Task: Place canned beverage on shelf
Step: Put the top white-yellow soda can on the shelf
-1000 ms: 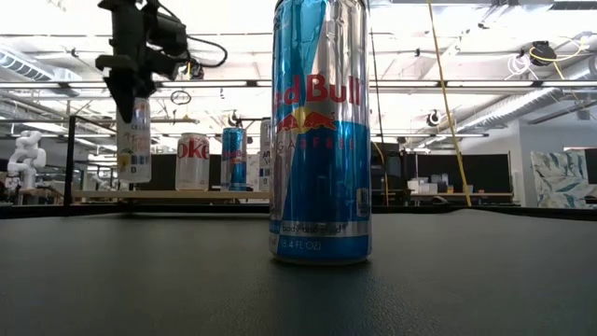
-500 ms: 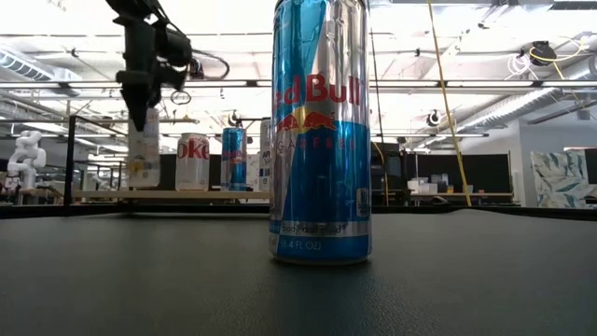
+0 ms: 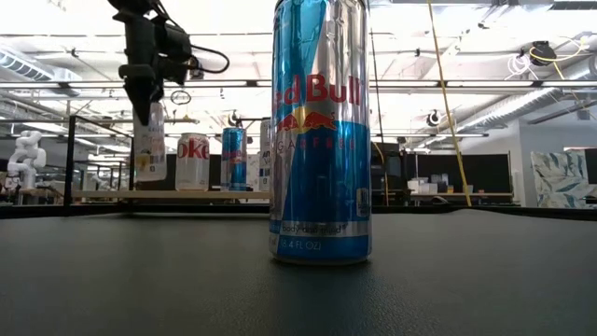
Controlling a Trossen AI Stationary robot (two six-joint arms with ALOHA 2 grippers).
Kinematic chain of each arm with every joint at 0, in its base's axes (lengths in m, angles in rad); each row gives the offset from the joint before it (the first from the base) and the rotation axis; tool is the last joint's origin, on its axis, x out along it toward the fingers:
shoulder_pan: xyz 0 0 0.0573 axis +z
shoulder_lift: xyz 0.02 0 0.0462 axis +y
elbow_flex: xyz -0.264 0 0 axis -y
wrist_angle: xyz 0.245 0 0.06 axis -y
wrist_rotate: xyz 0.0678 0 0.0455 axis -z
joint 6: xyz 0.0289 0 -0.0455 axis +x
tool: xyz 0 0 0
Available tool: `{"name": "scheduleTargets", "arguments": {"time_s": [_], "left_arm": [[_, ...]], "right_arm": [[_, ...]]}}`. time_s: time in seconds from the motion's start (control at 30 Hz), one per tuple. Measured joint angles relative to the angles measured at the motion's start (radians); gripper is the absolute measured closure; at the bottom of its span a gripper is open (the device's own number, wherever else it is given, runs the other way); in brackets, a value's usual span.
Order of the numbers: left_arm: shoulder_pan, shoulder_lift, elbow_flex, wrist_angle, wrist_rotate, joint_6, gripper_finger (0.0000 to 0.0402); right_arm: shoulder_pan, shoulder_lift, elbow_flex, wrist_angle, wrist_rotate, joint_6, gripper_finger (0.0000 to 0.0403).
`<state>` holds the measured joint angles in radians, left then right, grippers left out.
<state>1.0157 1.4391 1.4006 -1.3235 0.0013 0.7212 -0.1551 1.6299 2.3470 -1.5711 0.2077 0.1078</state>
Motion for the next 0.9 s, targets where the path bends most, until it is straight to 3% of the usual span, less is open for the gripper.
{"name": "scheduleTargets", "arguments": {"time_s": [0.4, 0.9], "left_arm": [[-0.001, 0.093, 0.000, -0.056, -0.072, -0.009, 0.0113], [-0.001, 0.096, 0.033, -0.048, -0.098, -0.061, 0.0109]], "right_arm": [[0.000, 0.000, 0.000, 0.000, 0.000, 0.001, 0.0403], [0.000, 0.000, 0.000, 0.000, 0.000, -0.015, 0.0403]]}}
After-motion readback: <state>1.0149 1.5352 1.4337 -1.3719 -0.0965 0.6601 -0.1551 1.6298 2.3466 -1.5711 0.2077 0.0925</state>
